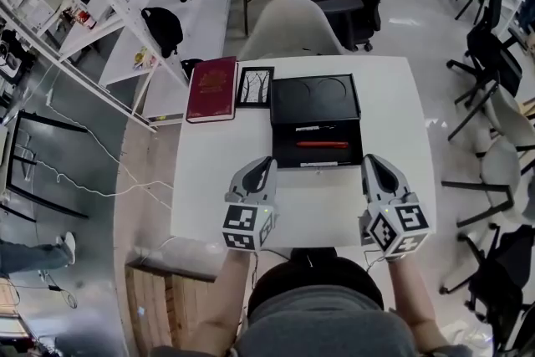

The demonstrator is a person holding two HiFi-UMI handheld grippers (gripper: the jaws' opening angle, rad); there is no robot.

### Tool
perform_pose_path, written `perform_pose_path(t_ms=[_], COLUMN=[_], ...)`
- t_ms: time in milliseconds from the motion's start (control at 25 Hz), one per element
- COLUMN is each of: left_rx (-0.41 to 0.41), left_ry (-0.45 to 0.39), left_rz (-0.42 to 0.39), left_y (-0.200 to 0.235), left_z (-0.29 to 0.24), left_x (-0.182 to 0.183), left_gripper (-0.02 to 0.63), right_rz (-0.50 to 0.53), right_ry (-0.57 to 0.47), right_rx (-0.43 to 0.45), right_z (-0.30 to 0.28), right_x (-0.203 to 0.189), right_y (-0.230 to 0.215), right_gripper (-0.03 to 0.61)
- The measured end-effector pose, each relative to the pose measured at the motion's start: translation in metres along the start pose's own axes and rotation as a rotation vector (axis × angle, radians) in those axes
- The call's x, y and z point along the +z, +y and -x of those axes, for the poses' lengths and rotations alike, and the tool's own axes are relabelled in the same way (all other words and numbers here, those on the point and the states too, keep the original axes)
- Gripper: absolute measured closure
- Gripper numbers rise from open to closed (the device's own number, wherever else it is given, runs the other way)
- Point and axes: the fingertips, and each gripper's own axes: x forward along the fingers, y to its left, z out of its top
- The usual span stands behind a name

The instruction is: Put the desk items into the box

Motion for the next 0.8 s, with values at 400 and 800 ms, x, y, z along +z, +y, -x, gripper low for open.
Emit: perform_pose_path(t_ms=[400,800], left_rx=[0.004,0.001], left_ry=[-0.017,-0.011], left_rz=[0.02,0.021], left_y=[0.0072,0.0036], left_z=[0.0002,-0.0033], left_x=[0.0059,0.005], left_gripper=[0.598,0.598], right_rz=[0.021,0.028], right_ry=[0.004,0.009], right_rx=[-0.005,-0.001], right_z=[-0.0033,-0.0036], right_x=[0.0022,0.0025], right_y=[0.0003,-0.0039], right_gripper=[0.575,0.575])
